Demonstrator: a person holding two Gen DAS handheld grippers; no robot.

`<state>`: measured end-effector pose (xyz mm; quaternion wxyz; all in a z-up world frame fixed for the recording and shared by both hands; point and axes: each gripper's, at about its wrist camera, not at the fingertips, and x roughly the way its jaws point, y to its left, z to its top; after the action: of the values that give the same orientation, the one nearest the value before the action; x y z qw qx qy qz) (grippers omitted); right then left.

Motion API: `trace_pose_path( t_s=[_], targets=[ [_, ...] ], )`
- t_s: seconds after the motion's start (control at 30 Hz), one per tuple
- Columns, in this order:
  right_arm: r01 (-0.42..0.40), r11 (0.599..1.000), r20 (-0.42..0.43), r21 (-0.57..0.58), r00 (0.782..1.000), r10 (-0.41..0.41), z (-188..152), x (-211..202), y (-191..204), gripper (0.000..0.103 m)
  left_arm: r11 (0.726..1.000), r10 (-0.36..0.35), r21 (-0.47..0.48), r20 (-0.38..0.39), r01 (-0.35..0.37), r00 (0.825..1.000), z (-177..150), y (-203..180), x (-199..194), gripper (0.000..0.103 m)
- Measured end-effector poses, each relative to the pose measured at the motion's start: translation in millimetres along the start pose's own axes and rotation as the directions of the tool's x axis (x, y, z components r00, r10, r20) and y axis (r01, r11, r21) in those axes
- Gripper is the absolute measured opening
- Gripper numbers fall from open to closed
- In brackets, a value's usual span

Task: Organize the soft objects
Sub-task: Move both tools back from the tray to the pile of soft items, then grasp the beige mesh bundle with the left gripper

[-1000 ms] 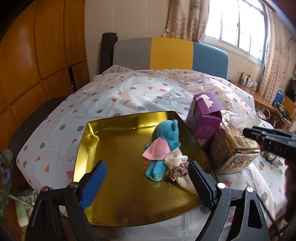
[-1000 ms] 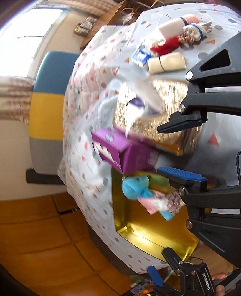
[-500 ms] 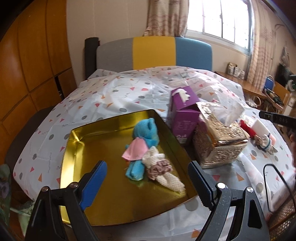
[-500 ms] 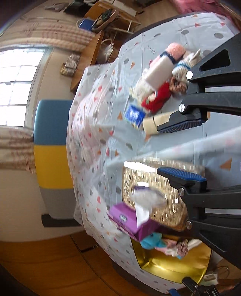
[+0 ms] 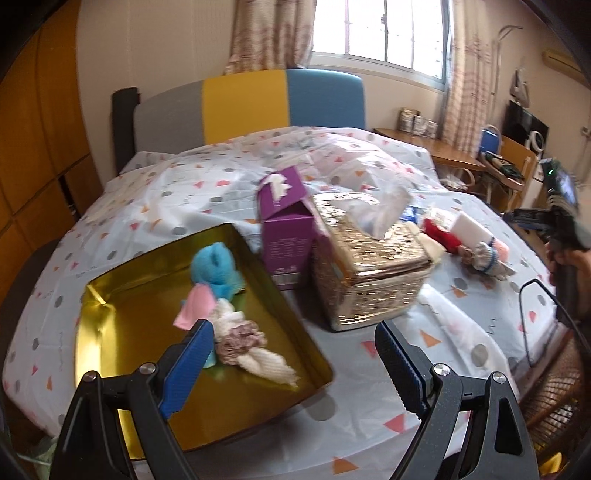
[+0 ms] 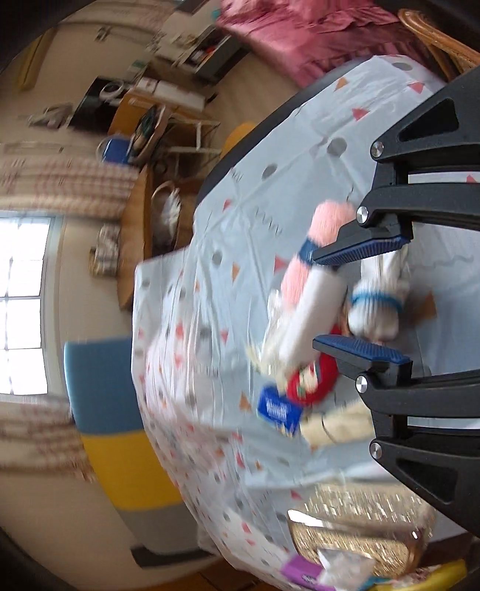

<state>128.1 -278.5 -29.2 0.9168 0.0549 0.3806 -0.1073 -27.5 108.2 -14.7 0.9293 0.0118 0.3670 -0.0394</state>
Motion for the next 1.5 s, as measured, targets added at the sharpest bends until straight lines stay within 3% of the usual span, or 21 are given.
trace_pose_path(
  t_s=[0.1, 0.17, 0.23, 0.4, 0.53, 0.73, 0.87, 1.03, 1.1, 1.3, 1.5],
  targets=[
    [0.047, 0.992, -0.03, 0.119, 0.999, -0.043, -8.7, 18.1, -34.0, 0.039, 0.999, -0.031, 0.018, -0.007, 0.031, 0.999, 6.8, -9.8, 3.5, 0.09],
    [0.076, 0.976, -0.093, 0.203, 0.994, -0.058, -16.4, 30.6, -54.0, 0.039, 0.998, -0.048, 0.038, -0.005, 0.048, 0.999, 11.8, -17.9, 5.7, 0.09],
    [0.048, 0.957, -0.108, 0.285, 0.994, -0.018, -17.5, 34.2, -68.6, 0.039, 0.995, -0.073, 0.06, -0.006, 0.074, 0.997, 17.0, -28.7, 6.9, 0.09],
    [0.031, 0.938, -0.126, 0.344, 0.992, 0.013, -23.2, 33.2, -78.2, 0.039, 0.981, -0.154, 0.116, -0.017, 0.155, 0.988, 34.6, -60.1, 12.1, 0.09],
    [0.025, 0.93, -0.14, 0.366, 0.99, 0.029, -24.9, 34.7, -81.8, 0.039, 0.954, -0.255, 0.149, -0.046, 0.259, 0.966, 57.4, -97.0, 20.3, 0.089],
    [0.0, 0.924, -0.13, 0.382, 0.99, 0.054, -23.8, 33.1, -83.2, 0.039, 0.923, -0.329, 0.177, -0.102, 0.342, 0.939, 94.6, -156.6, 47.0, 0.089],
    [-0.016, 0.923, -0.118, 0.384, 0.991, 0.067, -22.2, 31.2, -82.7, 0.039, 0.925, -0.309, 0.179, -0.155, 0.335, 0.938, 117.8, -193.8, 84.6, 0.088],
    [-0.039, 0.912, -0.116, 0.407, 0.989, 0.094, -22.7, 31.3, -85.8, 0.039, 0.95, -0.282, 0.054, -0.28, 0.308, 0.918, 133.9, -213.9, 156.9, 0.083],
    [-0.046, 0.91, -0.119, 0.411, 0.987, 0.104, -22.8, 33.1, -86.0, 0.039, 0.965, -0.243, 0.022, -0.315, 0.263, 0.917, 137.1, -217.0, 185.9, 0.082],
    [-0.07, 0.909, -0.129, 0.41, 0.983, 0.134, -22.8, 36.9, -83.3, 0.04, 0.986, -0.164, -0.077, -0.417, 0.145, 0.894, 139.5, -207.7, 256.8, 0.079],
    [-0.085, 0.901, -0.132, 0.426, 0.979, 0.155, -23.2, 40.1, -85.2, 0.04, 0.994, -0.11, -0.056, -0.454, 0.095, 0.884, 135.3, -216.9, 290.8, 0.076]
  ],
)
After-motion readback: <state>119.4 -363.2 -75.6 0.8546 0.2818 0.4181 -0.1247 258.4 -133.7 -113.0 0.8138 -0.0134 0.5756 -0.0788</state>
